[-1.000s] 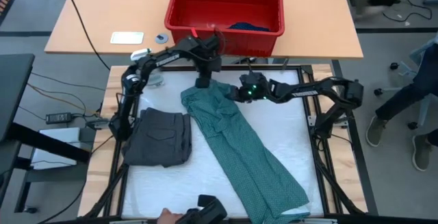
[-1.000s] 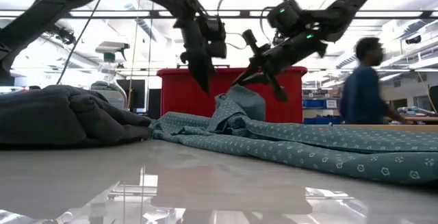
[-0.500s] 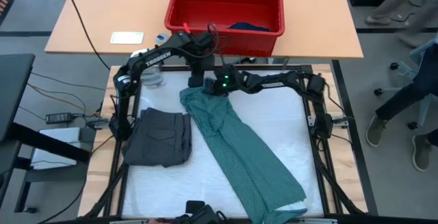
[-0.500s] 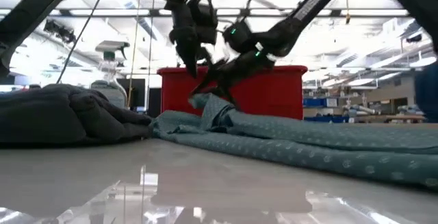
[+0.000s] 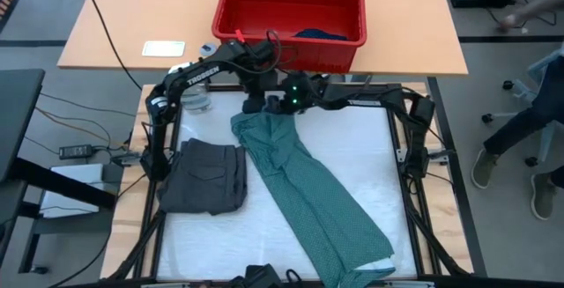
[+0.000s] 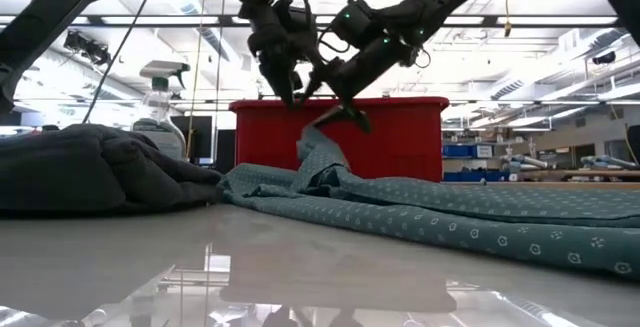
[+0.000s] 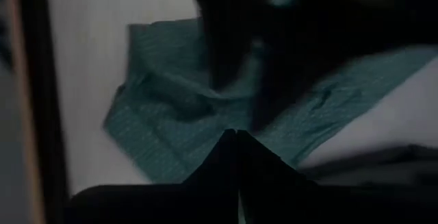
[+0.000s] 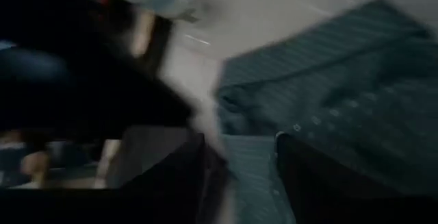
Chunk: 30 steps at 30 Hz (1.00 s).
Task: Fold Laundry from Bin
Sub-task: Fold the green polo shirt on the table
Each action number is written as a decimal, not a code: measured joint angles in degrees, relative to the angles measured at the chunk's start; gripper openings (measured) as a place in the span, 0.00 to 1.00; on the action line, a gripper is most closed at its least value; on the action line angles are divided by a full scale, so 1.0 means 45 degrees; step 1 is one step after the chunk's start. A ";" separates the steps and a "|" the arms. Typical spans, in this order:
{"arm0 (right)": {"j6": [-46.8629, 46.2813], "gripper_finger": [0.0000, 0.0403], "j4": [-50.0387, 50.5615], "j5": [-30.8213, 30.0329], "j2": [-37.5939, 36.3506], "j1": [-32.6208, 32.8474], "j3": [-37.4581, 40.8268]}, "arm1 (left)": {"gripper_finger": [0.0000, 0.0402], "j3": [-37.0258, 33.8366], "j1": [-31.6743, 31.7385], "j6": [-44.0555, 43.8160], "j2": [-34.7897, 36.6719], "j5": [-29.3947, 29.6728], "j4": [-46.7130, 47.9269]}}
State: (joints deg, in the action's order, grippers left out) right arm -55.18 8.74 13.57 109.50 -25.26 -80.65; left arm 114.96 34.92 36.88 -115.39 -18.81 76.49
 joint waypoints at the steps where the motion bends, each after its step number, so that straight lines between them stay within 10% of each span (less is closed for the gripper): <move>1: 0.0113 0.48 0.0381 -0.0068 -0.0086 -0.0080 0.0012 | 0.00 -0.0003 0.0008 -0.0017 -0.0004 -0.0227 -0.0007; 12: 0.0613 0.48 -0.1199 0.2470 0.0558 -0.0464 0.0014 | 0.03 -0.0024 -0.0026 -0.0261 -0.0036 0.0216 -0.0625; 22: 0.2052 0.48 0.5244 0.0674 -0.0881 0.0569 0.0012 | 0.13 -0.2497 -0.0157 -0.1030 -0.0197 -0.1522 -0.2494; 30: 0.1066 0.46 0.7471 -0.0549 -0.2191 0.3681 0.1470 | 0.29 -0.4933 -0.0173 -0.0727 -0.0230 0.1049 -0.4281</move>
State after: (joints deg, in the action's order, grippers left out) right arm -50.38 42.36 11.10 99.65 -8.69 -74.03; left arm 92.76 34.14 33.61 -116.42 -14.09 57.22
